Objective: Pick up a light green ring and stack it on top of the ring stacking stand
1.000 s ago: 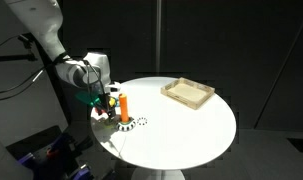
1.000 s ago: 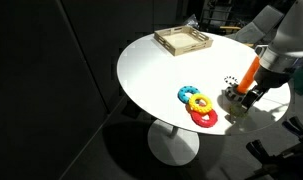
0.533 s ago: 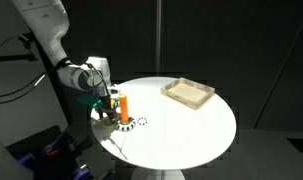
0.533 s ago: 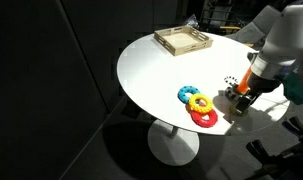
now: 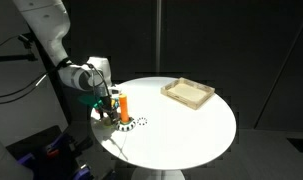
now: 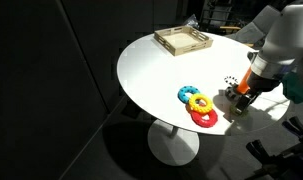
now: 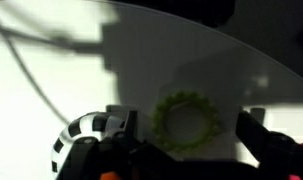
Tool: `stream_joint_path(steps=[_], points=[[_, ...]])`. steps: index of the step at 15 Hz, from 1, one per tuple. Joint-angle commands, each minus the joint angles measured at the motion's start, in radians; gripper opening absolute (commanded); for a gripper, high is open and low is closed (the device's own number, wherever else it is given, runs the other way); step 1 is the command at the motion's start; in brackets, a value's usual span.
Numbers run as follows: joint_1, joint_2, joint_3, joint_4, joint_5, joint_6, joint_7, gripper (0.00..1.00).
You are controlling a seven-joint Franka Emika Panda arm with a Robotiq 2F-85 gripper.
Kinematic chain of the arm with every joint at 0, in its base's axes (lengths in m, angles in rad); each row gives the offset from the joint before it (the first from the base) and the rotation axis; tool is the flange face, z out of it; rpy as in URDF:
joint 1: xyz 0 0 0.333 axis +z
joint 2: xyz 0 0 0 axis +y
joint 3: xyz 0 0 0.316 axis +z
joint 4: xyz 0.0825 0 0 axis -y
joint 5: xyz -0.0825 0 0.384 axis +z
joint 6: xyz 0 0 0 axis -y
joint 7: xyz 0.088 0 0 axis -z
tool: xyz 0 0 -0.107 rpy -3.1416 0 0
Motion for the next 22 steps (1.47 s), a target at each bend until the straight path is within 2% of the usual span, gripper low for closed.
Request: stream_joint_path(steps=[1, 18, 22], points=[[0.005, 0.003, -0.002, 0.0, -0.003, -0.001, 0.002, 1.0], [0.025, 0.049, -0.028, 0.014, -0.022, 0.059, 0.015, 1.0], [0.026, 0.055, -0.016, 0.012, -0.006, 0.071, 0.007, 1.0]])
